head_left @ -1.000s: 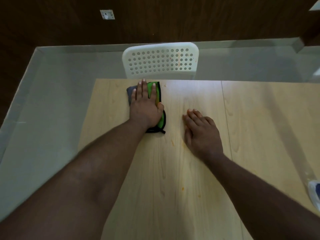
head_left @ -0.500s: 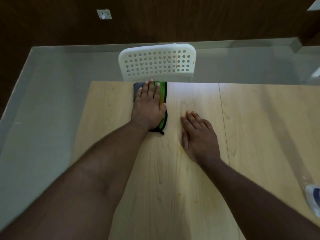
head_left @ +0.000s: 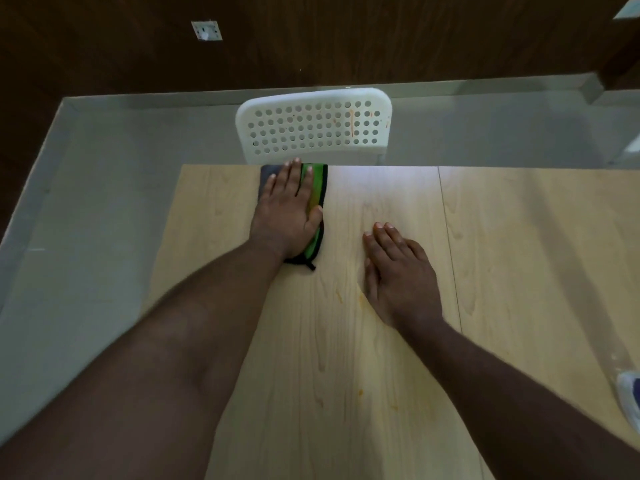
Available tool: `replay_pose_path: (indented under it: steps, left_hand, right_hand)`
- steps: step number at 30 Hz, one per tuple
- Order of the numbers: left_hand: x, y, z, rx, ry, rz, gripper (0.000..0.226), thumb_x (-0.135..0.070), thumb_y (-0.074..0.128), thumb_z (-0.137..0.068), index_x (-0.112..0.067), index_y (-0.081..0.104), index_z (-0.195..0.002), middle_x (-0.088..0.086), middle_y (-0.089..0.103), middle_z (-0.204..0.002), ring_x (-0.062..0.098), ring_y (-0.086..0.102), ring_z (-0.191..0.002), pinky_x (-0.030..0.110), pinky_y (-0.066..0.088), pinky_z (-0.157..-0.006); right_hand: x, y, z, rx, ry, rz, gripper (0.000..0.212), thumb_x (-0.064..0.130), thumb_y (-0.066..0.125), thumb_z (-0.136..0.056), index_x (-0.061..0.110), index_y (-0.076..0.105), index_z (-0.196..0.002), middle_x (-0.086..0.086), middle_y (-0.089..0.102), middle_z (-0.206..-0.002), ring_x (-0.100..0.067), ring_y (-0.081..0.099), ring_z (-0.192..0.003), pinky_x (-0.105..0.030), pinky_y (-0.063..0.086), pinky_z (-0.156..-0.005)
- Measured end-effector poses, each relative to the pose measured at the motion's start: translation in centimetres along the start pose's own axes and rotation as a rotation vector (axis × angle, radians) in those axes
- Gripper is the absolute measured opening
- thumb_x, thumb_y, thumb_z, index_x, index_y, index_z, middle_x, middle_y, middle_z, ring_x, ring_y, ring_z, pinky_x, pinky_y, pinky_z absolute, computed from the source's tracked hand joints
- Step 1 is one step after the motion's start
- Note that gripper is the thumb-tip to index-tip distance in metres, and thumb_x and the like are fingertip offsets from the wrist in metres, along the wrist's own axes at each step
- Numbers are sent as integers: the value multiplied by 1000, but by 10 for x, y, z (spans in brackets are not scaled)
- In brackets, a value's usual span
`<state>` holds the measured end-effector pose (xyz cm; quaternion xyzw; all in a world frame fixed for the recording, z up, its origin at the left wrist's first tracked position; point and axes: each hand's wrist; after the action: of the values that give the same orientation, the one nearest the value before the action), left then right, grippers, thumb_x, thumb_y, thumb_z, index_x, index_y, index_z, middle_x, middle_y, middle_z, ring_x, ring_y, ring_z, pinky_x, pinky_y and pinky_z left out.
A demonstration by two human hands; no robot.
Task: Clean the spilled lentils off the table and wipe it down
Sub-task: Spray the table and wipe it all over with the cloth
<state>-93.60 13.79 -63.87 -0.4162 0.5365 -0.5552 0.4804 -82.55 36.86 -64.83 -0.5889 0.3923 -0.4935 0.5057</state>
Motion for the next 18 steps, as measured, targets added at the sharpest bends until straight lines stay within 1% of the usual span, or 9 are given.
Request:
replay_pose_path:
  steps: [3,5,7,10,12,14,16,18]
  left_hand:
    - [-17,0,-10,-10,-10,-3,78,-53,19,-103,-14,3,-169,13,-1,-176,29,-1,-163,48,5,-132]
    - [-33,-1,-1,-19,22,18,78,-52,21,-103,-13,5,-169,14,1,-176,29,0,-163,48,6,-132]
    - [-55,0,21,-24,80,45,77,-51,22,-104,-12,5,-169,13,-1,-176,29,-2,-163,49,6,-132]
    - [-72,6,83,23,154,73,76,-51,21,-106,-14,-4,-168,10,-12,-176,24,-12,-163,48,4,-132]
    - [-60,10,128,34,164,84,76,-50,22,-107,-15,-5,-169,8,-15,-176,22,-14,-162,47,5,-132]
    - [-35,11,153,43,167,88,76,-50,23,-107,-14,-2,-169,8,-12,-176,21,-11,-163,49,8,-131]
    - [-14,12,152,35,145,62,76,-50,24,-106,-14,2,-169,8,-8,-177,22,-7,-163,49,11,-131]
    - [-9,14,131,23,72,44,77,-51,22,-104,-14,5,-169,9,-4,-177,23,-3,-163,49,8,-131]
  right_hand:
    - [0,0,1,-6,26,-15,58,41,24,-111,19,33,-164,-2,29,-171,-17,18,-161,-39,19,-129]
    - [0,-3,2,-9,76,-41,60,41,22,-110,16,32,-164,-5,28,-171,-18,16,-161,-39,18,-130]
    - [2,-6,3,-20,104,-52,61,41,22,-110,15,32,-164,-6,29,-171,-18,17,-161,-39,18,-130]
    - [2,-8,4,-4,121,-55,61,41,21,-110,15,31,-164,-6,27,-172,-18,17,-161,-40,17,-130]
    - [1,-9,4,12,105,-65,60,41,22,-110,15,30,-164,-6,27,-172,-18,16,-161,-40,17,-131]
    - [-1,-11,4,19,91,-73,59,40,24,-111,16,30,-164,-6,26,-172,-19,15,-161,-41,16,-131]
    - [-1,-11,5,20,89,-64,58,39,25,-112,15,29,-165,-6,26,-172,-19,15,-162,-41,16,-131]
    - [-1,-8,5,22,89,-60,58,38,24,-112,15,28,-165,-6,24,-173,-19,14,-162,-42,15,-131]
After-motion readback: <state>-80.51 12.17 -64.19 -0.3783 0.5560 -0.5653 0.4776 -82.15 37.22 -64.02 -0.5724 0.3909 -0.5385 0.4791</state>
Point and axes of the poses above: each hand's wrist, its own z-axis away from the middle knuckle, its own y-axis out of the palm, x = y × z
